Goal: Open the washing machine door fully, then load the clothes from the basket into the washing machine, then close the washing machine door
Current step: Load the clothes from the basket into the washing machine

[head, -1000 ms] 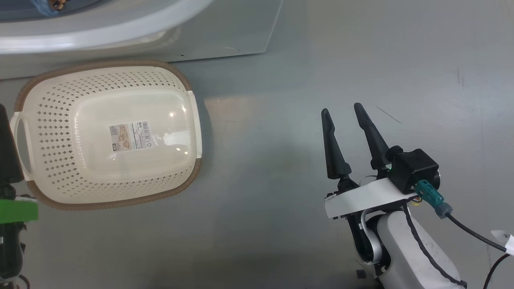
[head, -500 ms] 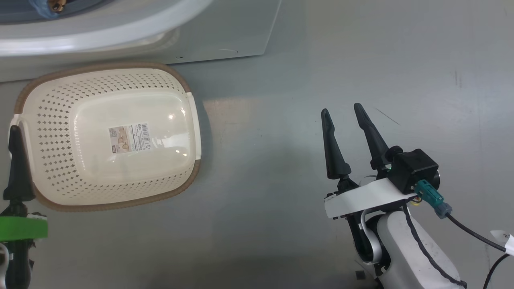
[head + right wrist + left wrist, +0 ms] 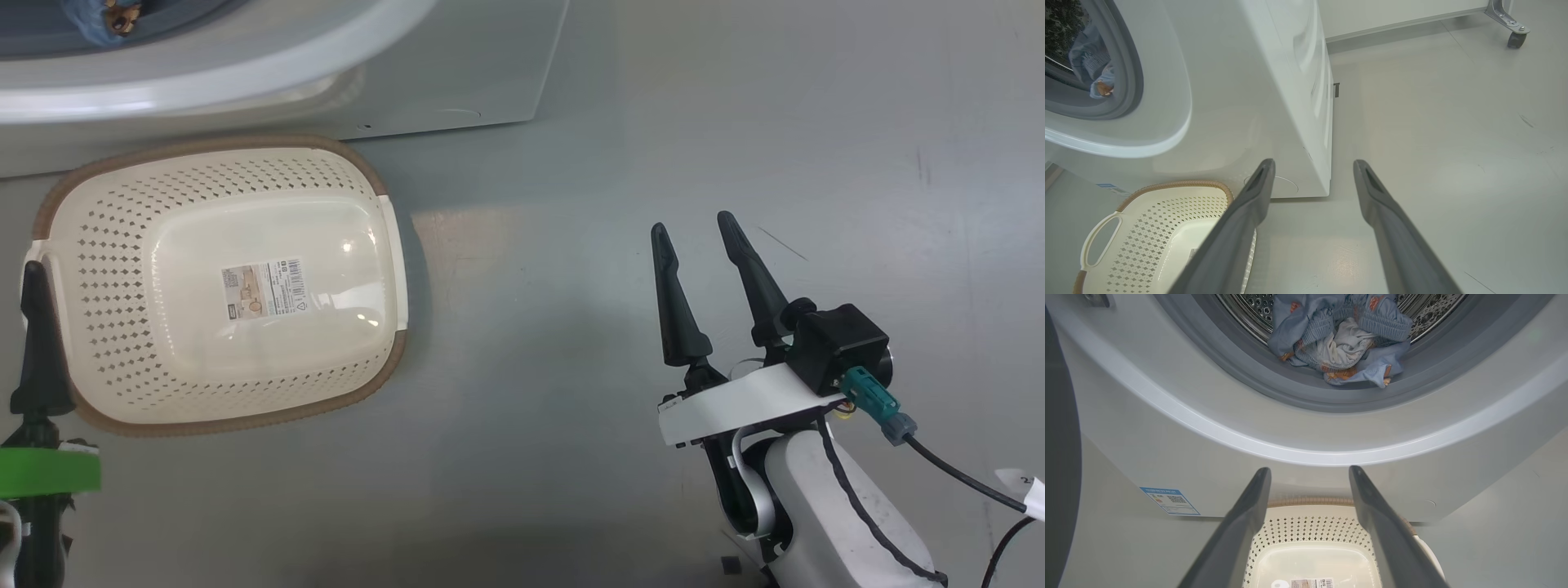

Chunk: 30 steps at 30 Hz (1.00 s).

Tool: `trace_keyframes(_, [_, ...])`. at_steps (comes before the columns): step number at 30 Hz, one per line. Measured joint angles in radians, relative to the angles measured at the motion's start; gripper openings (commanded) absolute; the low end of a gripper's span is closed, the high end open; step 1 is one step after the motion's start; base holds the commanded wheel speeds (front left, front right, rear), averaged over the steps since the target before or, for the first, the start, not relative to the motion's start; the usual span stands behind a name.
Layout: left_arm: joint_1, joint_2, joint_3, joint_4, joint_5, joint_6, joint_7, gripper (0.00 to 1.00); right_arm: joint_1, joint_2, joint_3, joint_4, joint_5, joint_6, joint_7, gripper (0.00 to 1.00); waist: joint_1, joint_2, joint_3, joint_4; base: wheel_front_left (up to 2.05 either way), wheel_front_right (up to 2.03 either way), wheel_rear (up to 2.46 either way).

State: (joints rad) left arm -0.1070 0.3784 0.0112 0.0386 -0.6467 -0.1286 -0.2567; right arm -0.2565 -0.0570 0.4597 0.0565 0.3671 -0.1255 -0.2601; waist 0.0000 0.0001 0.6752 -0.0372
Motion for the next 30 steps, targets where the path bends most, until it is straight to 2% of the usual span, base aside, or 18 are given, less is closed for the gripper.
trace_keyframes(13, [-0.011,0.007,-0.056,-0.079,0.022,0.000,0.000,1.00,0.002,0.000,0.008,0.001,0.001,0.000,0.000,1.00,0.0000,0.0000,-0.010,-0.004,0.00,0.00,0.00])
trace_keyframes(30, [-0.219,0.083,-0.117,-0.114,0.021,0.000,0.000,1.00,0.002,0.000,0.028,-0.001,0.020,0.000,0.000,1.00,0.0000,0.0000,-0.010,-0.034,0.00,0.00,0.00])
